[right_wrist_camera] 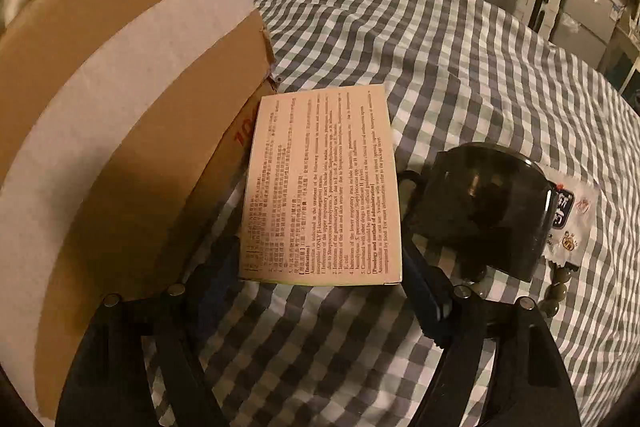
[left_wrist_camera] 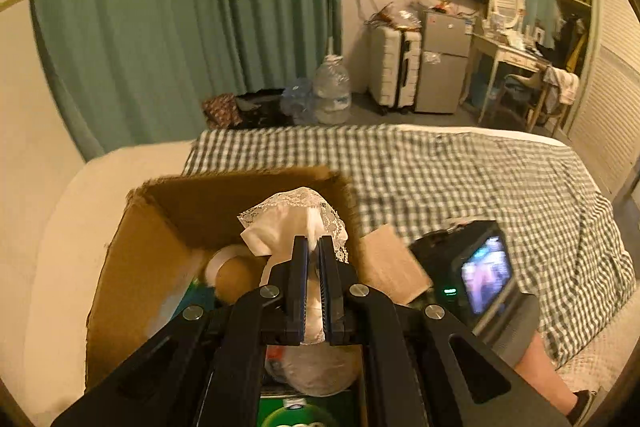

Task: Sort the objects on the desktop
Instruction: 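Lift the tissue and medicine box and carry both over the cardboard box, then lower the tissue and medicine box into the box and open both tools, then withdraw both open tools from the box toward the black case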

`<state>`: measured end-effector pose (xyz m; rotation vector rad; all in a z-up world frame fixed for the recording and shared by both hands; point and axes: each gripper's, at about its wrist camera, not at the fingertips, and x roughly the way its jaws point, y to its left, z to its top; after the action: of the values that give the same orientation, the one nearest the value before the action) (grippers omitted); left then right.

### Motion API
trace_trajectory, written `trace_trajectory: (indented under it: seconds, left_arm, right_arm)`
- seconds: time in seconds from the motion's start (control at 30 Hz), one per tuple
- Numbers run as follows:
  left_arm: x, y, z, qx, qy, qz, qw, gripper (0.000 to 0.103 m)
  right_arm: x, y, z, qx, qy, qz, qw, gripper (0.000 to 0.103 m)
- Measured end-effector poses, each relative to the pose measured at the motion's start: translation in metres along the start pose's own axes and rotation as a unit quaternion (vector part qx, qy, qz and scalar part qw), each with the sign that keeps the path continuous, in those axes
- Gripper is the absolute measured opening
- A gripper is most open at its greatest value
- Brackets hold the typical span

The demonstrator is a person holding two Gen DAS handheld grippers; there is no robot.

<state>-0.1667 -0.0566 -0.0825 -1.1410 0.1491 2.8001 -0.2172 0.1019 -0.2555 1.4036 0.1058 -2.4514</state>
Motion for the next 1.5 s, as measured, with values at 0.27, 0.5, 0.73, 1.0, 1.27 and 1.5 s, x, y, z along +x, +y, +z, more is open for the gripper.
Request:
trace_trajectory:
  seconds: [0.27,0.5,0.73,1.0,1.27,1.5]
  left_arm:
    - [0.001,0.032,-0.012,-0.030,0.027,0.021,0.9990,0.008]
    - [-0.027,0.045,-0.009,-0.037,0.014,0.023,0.9989,0.066]
    - [-0.073,0.079,-0.007,-0.051,-0.005,0.054,0.9972,0.093]
    - [-0.126,0.126,0.001,-0.086,-0.033,0.055,0.9942,0.095]
    - [-0.168,0.116,0.007,-0.083,-0.067,0.033,0.9937,0.098]
    - [-0.186,0.072,0.008,-0.060,-0.078,0.005,0.9951,0.098]
  right_arm:
    - [-0.041,-0.012,-0.006,0.052,-0.035,0.002,0.998,0.076]
    - [-0.120,0.005,0.002,0.055,-0.093,0.000,0.994,0.076]
    - [-0.173,0.064,0.025,0.009,-0.128,0.010,0.992,0.076]
    - [-0.208,0.134,0.044,-0.030,-0.160,0.023,0.986,0.079]
    - [-0.259,0.138,0.042,-0.028,-0.188,0.002,0.982,0.082]
    - [-0.297,0.106,0.021,-0.012,-0.179,-0.047,0.983,0.083]
